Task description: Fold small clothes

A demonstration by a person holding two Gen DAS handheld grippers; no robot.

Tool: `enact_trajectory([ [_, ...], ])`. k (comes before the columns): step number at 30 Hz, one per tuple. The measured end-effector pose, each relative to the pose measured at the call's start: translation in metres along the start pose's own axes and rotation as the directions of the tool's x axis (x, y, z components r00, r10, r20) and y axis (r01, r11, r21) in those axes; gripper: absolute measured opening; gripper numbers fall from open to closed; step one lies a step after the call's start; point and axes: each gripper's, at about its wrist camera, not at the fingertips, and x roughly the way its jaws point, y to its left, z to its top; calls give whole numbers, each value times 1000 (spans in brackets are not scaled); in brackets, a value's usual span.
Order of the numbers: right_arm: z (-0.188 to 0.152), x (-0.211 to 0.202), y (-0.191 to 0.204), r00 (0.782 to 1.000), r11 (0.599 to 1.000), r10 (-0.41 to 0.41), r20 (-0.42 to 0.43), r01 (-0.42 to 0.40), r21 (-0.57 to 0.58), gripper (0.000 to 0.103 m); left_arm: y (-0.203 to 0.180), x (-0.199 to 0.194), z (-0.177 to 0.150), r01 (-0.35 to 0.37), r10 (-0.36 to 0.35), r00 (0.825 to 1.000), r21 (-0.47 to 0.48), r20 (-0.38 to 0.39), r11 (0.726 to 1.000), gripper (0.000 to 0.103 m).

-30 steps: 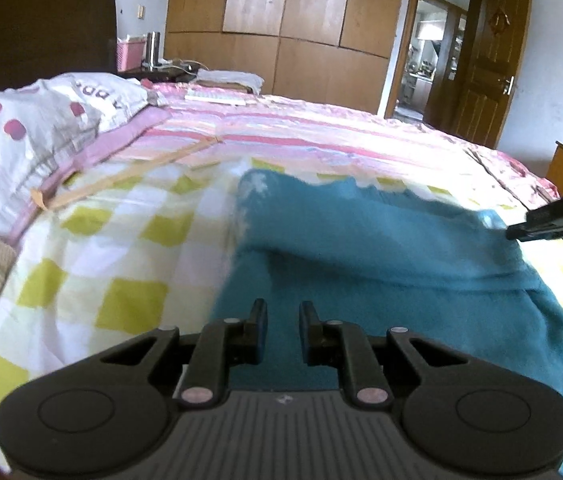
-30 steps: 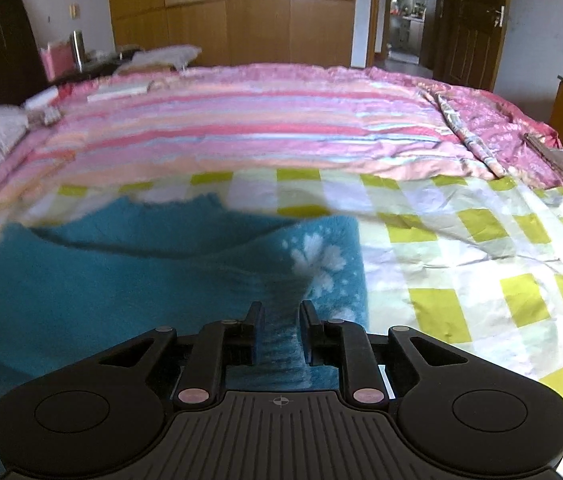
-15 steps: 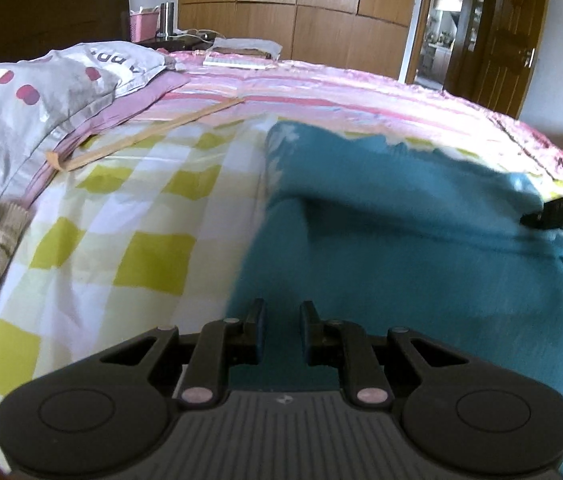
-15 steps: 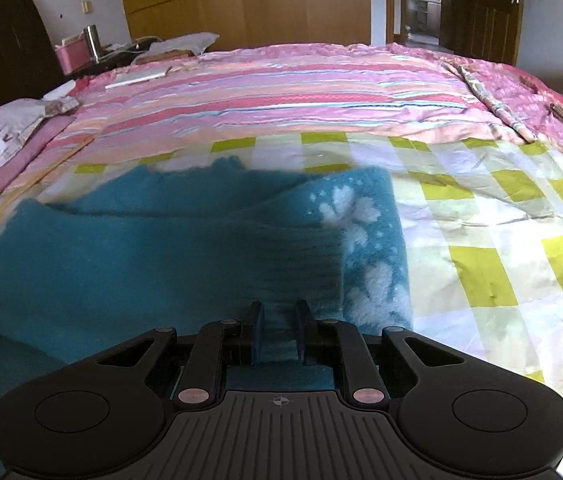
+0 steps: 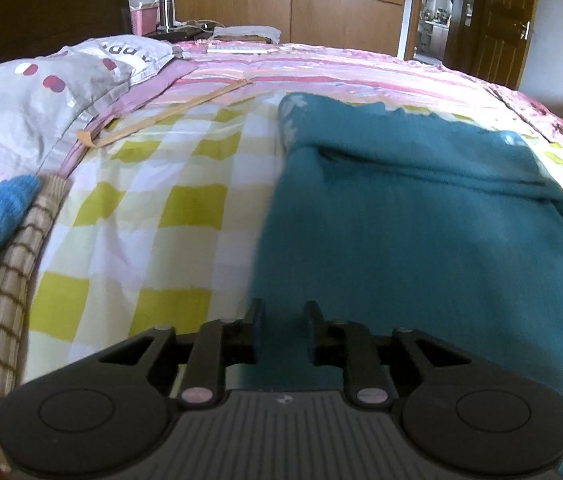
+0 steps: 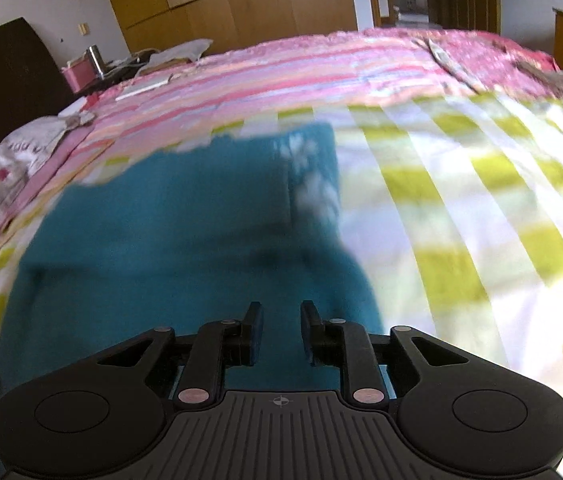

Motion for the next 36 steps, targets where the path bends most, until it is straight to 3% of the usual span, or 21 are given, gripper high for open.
enact_trajectory([
  [10, -82, -54, -16, 998, 999, -35, -51, 36, 9, 32, 8, -20, -28, -4, 5, 997, 11, -77, 1000, 35],
  [24, -110, -83, -20, 997, 998, -59, -42, 60, 24, 36, 5, -42, -43, 24, -23, 986, 3, -164, 1000, 37],
  [32, -131, -81, -31, 991, 997, -20, -131, 29, 68, 40, -4, -46, -49, 51, -49, 977, 9, -205, 999, 37],
  [36, -136, -83, -32, 990, 996, 12, -138, 1, 92, 43, 0, -47, -49, 80, -83, 972, -23, -222, 997, 37],
])
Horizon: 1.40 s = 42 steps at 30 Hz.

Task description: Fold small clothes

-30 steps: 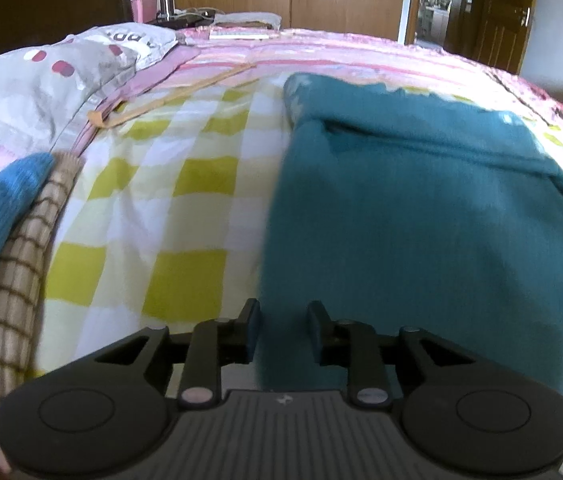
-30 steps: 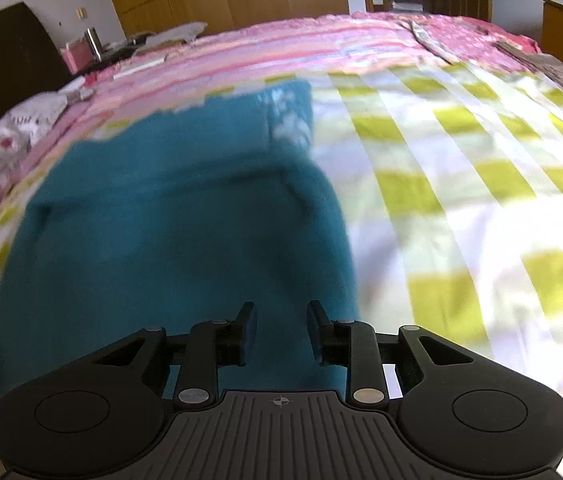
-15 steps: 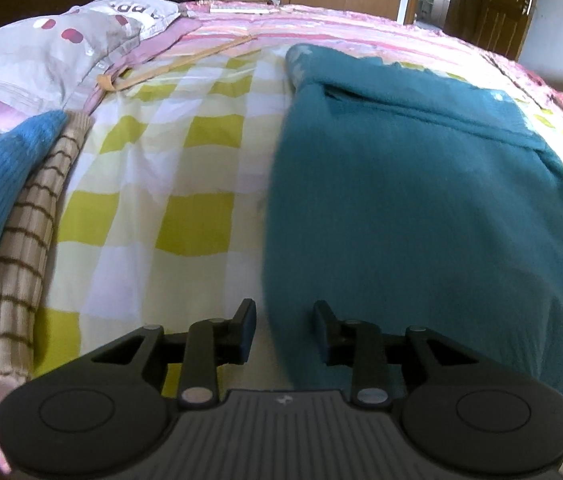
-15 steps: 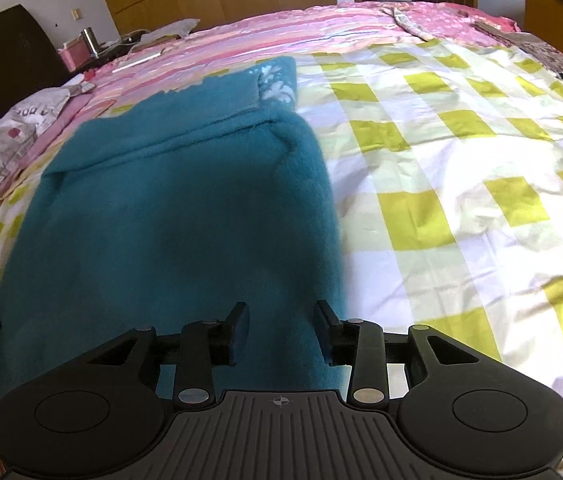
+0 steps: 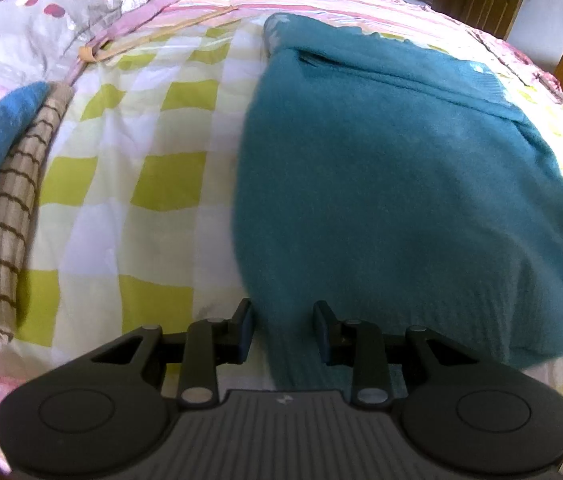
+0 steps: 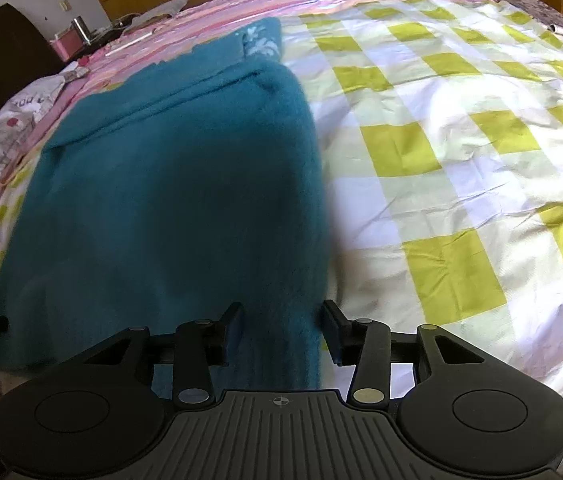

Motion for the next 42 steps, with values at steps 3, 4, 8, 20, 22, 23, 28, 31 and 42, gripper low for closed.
enact_trajectory([
  [3, 0, -2, -2, 999, 999, 49, -19, -49, 18, 43, -1, -1, -3, 28, -28, 1000, 3, -11, 1000, 36],
  [4, 0, -2, -3, 998, 998, 60, -21, -59, 25, 43, -1, -1, -4, 36, -36, 999, 4, -15, 999, 36],
  [8, -2, 0, -6, 993, 992, 117, -29, -116, 46, 43, -4, 0, -4, 54, -54, 998, 8, -14, 999, 35],
  [20, 2, 11, -21, 973, 962, 231, -4, -228, 148, 37, -8, 4, 0, 56, -56, 998, -4, -15, 998, 32],
  [22, 0, 9, -23, 973, 961, 232, 1, -230, 152, 27, -9, 1, -1, 60, -60, 998, -1, -5, 998, 22],
  [23, -1, 9, -25, 970, 956, 244, 2, -241, 165, 25, -10, 0, -1, 61, -61, 998, 1, -1, 998, 20],
  [28, -4, 11, -33, 951, 921, 307, 40, -307, 238, 19, -4, -8, 6, 144, -142, 989, -82, 33, 986, 16],
  [31, -4, 16, -32, 955, 926, 296, 34, -296, 235, 22, -6, -4, 10, 155, -153, 988, -87, 21, 984, 16],
  [42, -1, 19, -35, 945, 917, 325, 19, -320, 238, 20, -12, 6, 14, 127, -127, 992, -9, -11, 992, 17],
])
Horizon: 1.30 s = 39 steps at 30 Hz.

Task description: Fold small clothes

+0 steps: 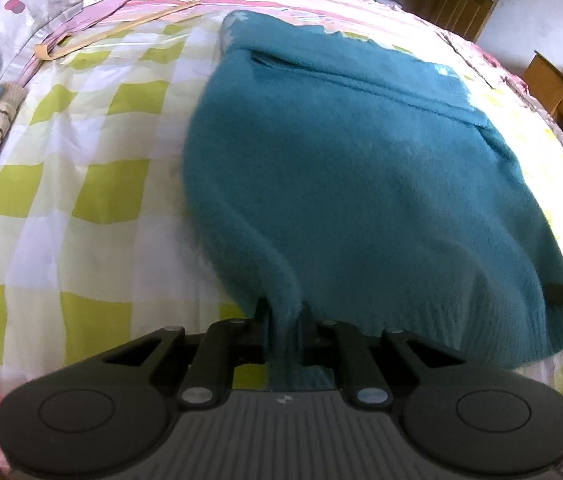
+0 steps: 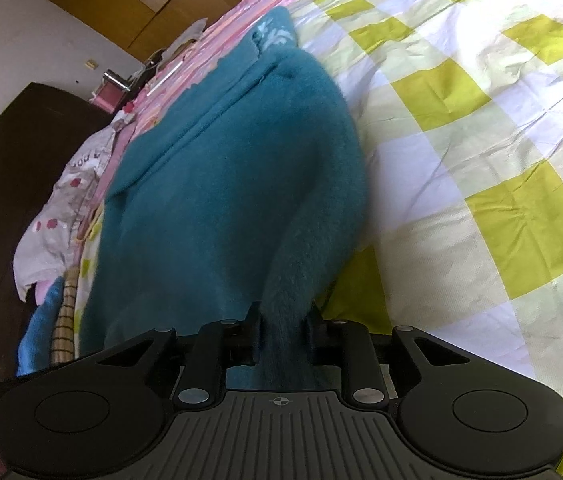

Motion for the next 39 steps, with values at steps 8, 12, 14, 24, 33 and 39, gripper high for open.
enact_trajectory([
  [8, 8, -6, 10, 991, 991, 116, 60, -120, 58, 18, 18, -10, 16, 191, -178, 980, -181, 87, 965, 15],
  [12, 24, -9, 21, 969, 969, 217, 118, -228, 93, 17, 21, -16, 38, 307, -265, 945, -236, 194, 922, 15],
  [14, 34, -8, 24, 955, 954, 257, 150, -275, 115, 17, 23, -14, 50, 346, -288, 928, -260, 237, 902, 15],
  [24, 107, 13, 42, 897, 916, 337, 286, -382, 120, 16, 28, 13, 129, 389, -279, 885, -265, 372, 882, 15],
  [33, 187, 65, 43, 879, 909, 282, 385, -373, 185, 16, 37, 58, 206, 304, -168, 888, -273, 428, 913, 15],
  [39, 218, 102, 34, 898, 924, 191, 396, -301, 235, 16, 46, 91, 230, 250, -106, 906, -317, 410, 915, 15],
])
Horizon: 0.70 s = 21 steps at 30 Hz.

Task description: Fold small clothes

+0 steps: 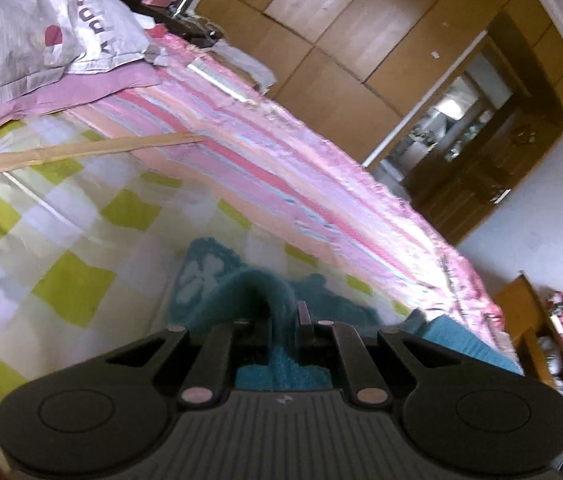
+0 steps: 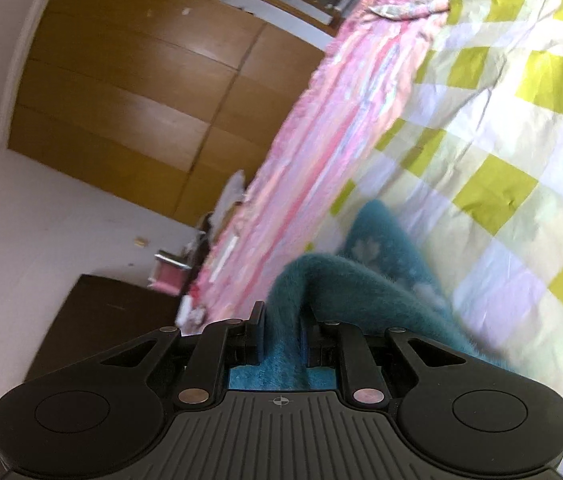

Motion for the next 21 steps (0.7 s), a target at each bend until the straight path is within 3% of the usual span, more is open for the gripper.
enact_trajectory([
  [4, 2, 24, -8, 999, 999, -53, -10, 53, -2, 16, 7, 17, -4, -56, 56, 998, 8, -26, 998, 15],
  [9, 4, 38, -16, 996, 996, -86, -15, 86, 21, 19, 10, 27, -3, -72, 72, 997, -3, -39, 997, 15],
  [21, 3, 35, -21, 997, 995, -81, -20, 82, 58, 22, 9, 32, 6, -89, 85, 993, -58, -78, 994, 17],
])
